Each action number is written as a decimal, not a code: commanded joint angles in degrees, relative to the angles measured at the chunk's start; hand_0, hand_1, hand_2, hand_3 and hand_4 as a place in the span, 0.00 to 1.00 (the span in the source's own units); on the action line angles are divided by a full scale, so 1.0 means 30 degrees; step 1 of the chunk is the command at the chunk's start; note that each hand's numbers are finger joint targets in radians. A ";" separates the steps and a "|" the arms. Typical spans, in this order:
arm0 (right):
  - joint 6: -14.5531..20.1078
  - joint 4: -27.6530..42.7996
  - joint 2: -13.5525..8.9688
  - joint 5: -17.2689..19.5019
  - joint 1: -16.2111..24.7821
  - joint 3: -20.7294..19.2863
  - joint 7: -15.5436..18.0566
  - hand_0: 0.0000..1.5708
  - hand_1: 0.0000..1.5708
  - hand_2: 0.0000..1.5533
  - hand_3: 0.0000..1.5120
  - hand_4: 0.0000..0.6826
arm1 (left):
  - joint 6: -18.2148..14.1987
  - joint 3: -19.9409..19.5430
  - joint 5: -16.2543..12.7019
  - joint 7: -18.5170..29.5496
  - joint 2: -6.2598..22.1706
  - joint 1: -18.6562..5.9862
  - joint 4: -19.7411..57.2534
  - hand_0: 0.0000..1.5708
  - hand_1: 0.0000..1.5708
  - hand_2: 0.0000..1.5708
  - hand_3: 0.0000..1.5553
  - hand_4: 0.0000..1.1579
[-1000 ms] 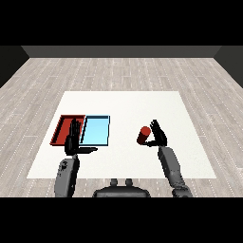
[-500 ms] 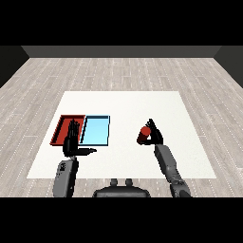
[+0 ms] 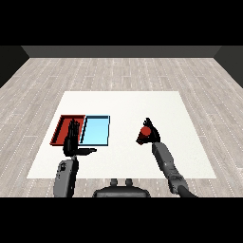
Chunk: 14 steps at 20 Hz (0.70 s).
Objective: Pick the red can and put it in the red box
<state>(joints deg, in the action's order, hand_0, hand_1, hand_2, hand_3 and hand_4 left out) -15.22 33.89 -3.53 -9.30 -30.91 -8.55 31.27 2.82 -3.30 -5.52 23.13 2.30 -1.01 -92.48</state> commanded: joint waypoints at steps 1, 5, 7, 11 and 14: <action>-0.0612 -0.0976 -0.0807 -0.0135 -0.0949 -0.0379 0.0036 0.00 0.00 0.00 0.00 0.00 | 0.0108 -0.0069 -0.0254 -0.0978 0.0271 -0.0196 -0.0780 0.00 0.00 0.00 0.00 0.00; 0.0398 -0.0145 0.0355 -0.0144 -0.0586 0.0044 -0.0678 0.00 0.00 0.00 0.00 0.00 | -0.0307 0.0833 0.0584 0.0502 -0.0621 0.1395 -0.1112 0.00 0.00 0.00 0.00 0.00; 0.1247 -0.3644 0.0535 0.0521 -0.2468 -0.0404 0.1401 0.00 0.00 0.00 0.00 0.00 | 0.0154 -0.0299 -0.0038 0.0663 0.0193 -0.0266 0.0373 0.00 0.00 0.00 0.00 0.00; 0.2068 -0.3344 0.0351 0.0649 -0.2194 -0.0389 0.0910 0.00 0.00 0.00 0.00 0.00 | -0.0276 -0.0273 0.0047 -0.0054 0.0049 -0.0464 0.0238 0.00 0.00 0.00 0.00 0.00; 0.4449 -0.3237 0.0718 0.1033 -0.2027 -0.0368 0.0864 0.80 0.80 0.85 0.85 0.39 | -0.0846 0.0135 0.0651 -0.0428 -0.0245 -0.1301 0.0605 0.00 0.00 0.00 0.00 0.00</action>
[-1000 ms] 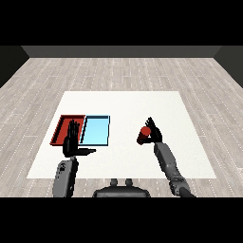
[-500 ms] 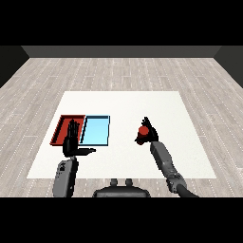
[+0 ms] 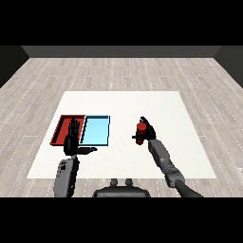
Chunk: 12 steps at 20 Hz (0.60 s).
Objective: Pick the red can and put it in the red box
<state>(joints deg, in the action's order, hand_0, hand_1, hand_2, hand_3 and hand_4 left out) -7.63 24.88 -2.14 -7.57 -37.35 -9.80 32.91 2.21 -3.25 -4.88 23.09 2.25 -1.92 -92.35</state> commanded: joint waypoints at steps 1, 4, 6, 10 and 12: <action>0.2134 -0.0593 -0.0227 0.0503 -0.0096 -0.0108 0.0103 0.94 0.94 0.95 0.95 0.83 | -0.0148 -0.0227 -0.0191 -0.0992 0.0300 -0.0286 -0.0902 0.00 0.00 0.00 0.00 0.00; 0.3431 -0.0205 0.0510 0.0765 -0.0382 0.0125 0.0234 0.92 0.92 0.94 0.94 0.90 | -0.0119 0.0840 0.0343 0.0554 -0.0676 0.1119 -0.0701 0.00 0.00 0.00 0.00 0.00; 0.3704 -0.0171 0.0670 0.0876 -0.0124 0.0265 0.0110 0.94 0.94 0.94 0.93 0.88 | -0.0085 0.0254 0.0503 0.0261 0.0009 0.0383 -0.0059 0.00 0.00 0.00 0.00 0.00; 0.3271 -0.0566 0.0083 0.1120 -0.0425 0.0302 0.0579 0.92 0.92 0.93 0.92 0.87 | -0.0133 0.0476 0.0463 0.0161 -0.0226 0.0421 -0.0278 0.00 0.00 0.00 0.00 0.00; 0.3313 0.0894 0.0330 0.1249 0.1028 0.1138 0.0287 0.94 0.94 0.93 0.92 0.87 | -0.0015 -0.0140 -0.0114 -0.0578 0.0170 0.0130 -0.0517 0.00 0.00 0.00 0.00 0.00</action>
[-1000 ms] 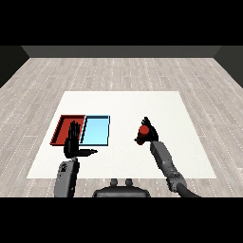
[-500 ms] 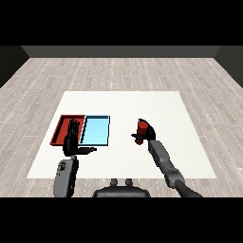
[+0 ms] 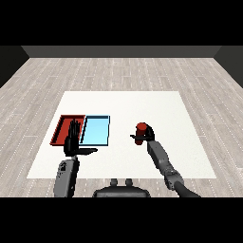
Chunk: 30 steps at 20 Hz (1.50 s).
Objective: Pick the red can and put it in the red box
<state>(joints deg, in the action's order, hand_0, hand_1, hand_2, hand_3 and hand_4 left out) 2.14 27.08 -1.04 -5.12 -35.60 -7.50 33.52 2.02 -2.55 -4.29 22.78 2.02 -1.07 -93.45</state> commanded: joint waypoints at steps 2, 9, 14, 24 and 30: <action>0.0191 0.1935 -0.0332 0.0363 0.0740 0.0561 -0.0896 0.92 0.92 0.92 0.91 0.88 | 0.0052 0.0471 0.0268 0.1070 -0.0487 0.0110 0.1052 0.00 0.00 0.00 0.00 0.00; 0.0663 0.8060 -0.0266 0.0964 0.2328 0.2152 -0.3333 0.90 0.90 0.92 0.91 0.91 | 0.0495 0.0720 0.0284 0.0672 -0.0270 -0.0061 0.1222 0.00 0.00 0.00 0.00 0.00; 0.0329 1.1726 -0.0647 0.0511 0.3333 0.2232 -0.4203 0.92 0.92 0.92 0.91 0.92 | -0.0846 0.2000 0.1279 -0.1210 -0.0656 -0.0777 -0.0138 0.00 0.00 0.00 0.00 0.00; 0.0559 1.7081 -0.0151 0.0319 0.5342 0.2938 -0.6348 0.92 0.92 0.92 0.91 0.96 | -0.1616 0.4216 0.0643 -0.2696 -0.0671 -0.0914 0.0544 0.00 0.00 0.00 0.00 0.00; 0.6184 1.7707 0.0332 0.0140 0.4882 0.8391 -0.7145 0.92 0.92 0.92 0.91 0.96 | -0.3418 0.5814 0.0735 -0.3073 -0.0673 -0.2737 0.1970 0.00 0.00 0.00 0.00 0.00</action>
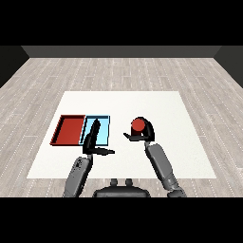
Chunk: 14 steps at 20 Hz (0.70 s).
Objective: Pick the red can and put it in the red box
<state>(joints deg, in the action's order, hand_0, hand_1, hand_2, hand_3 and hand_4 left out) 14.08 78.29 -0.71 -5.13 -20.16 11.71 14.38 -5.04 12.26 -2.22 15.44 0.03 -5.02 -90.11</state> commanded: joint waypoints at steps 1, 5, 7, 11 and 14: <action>0.2060 0.2725 0.0225 -0.0227 0.1075 0.2699 -0.1477 0.92 0.92 0.92 0.91 0.96 | -0.1394 0.1327 -0.0685 -0.0514 -0.0010 -0.0889 0.0733 0.00 0.00 0.00 0.00 0.00; 0.2913 -0.0182 0.0232 -0.1342 0.0139 0.2910 0.0919 0.93 0.93 0.93 0.92 0.95 | -0.1098 0.1982 -0.0969 -0.0791 -0.0010 -0.1439 0.1120 0.00 0.00 0.00 0.00 0.00; 0.4203 0.0274 0.0234 -0.1072 -0.0648 0.4047 -0.0330 0.93 0.93 0.93 0.92 0.97 | -0.1997 0.2730 -0.1239 -0.0102 -0.0010 -0.1463 0.2024 0.00 0.00 0.00 0.00 0.00; 0.3411 -0.0642 0.0235 -0.1982 -0.1213 0.3516 0.0419 0.93 0.93 0.93 0.92 0.93 | -0.3124 0.3690 -0.1823 0.0737 -0.0010 -0.2066 0.3743 0.00 0.00 0.00 0.00 0.00; 0.3945 -0.0569 0.0236 -0.1784 -0.0478 0.3995 0.0701 0.93 0.93 0.93 0.91 0.93 | -0.3073 0.3672 -0.2862 0.1070 -0.0010 -0.3714 0.5986 0.00 0.00 0.00 0.00 0.00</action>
<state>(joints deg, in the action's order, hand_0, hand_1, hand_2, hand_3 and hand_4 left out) 26.01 75.96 -0.04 -10.85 -23.47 23.34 16.12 -10.68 20.02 -7.79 16.37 0.01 -11.68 -79.04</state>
